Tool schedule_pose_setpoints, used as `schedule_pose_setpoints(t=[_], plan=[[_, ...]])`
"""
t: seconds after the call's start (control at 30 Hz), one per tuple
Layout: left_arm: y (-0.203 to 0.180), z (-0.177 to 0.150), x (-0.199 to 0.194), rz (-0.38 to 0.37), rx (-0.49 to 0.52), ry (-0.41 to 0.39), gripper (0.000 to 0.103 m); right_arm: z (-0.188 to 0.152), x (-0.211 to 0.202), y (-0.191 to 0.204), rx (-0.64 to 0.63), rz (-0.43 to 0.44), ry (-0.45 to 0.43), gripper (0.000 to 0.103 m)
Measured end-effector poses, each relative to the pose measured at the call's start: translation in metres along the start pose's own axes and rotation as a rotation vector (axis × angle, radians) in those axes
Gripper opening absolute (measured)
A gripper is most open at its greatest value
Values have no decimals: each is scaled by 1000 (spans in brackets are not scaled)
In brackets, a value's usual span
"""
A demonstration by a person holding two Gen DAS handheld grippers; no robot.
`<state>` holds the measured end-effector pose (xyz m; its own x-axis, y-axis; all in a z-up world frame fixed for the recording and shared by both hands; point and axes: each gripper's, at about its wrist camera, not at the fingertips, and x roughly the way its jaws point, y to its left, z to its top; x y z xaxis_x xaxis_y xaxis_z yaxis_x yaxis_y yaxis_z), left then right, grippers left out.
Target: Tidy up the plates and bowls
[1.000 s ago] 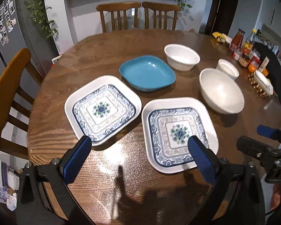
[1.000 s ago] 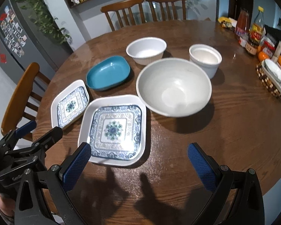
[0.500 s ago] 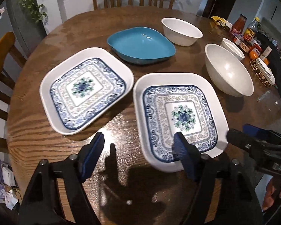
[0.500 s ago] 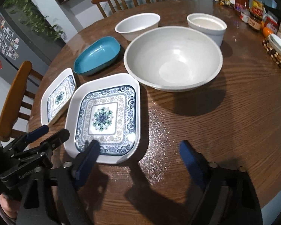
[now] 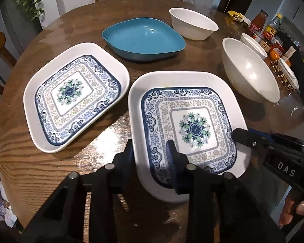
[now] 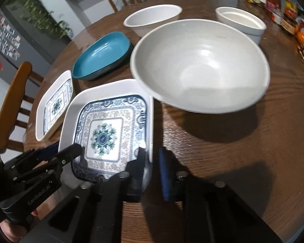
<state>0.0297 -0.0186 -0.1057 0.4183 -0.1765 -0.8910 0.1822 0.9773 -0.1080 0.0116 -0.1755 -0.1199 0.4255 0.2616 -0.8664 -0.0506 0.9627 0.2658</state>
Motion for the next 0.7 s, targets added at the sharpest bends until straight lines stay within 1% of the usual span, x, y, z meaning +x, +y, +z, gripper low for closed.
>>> schedule_pose_setpoints(t=[0.07, 0.17, 0.33, 0.43, 0.57, 0.7], plan=[[4, -1, -1, 1, -10, -1, 23, 0, 0, 5, -25, -15, 3, 10], [14, -4, -10, 5, -29, -11, 23, -1, -4, 11, -48, 11, 9, 9], [29, -16, -26, 15, -58, -10, 23, -9, -11, 30, -126, 31, 26, 9], [36, -27, -30, 21, -77, 0, 22, -15, -9, 36, -147, 51, 52, 9], [38, -36, -30, 36, -73, 5, 23, -19, -4, 39, -164, 67, 62, 9], [39, -39, -26, 32, -74, 15, 24, -16, 3, 43, -152, 50, 64, 10]])
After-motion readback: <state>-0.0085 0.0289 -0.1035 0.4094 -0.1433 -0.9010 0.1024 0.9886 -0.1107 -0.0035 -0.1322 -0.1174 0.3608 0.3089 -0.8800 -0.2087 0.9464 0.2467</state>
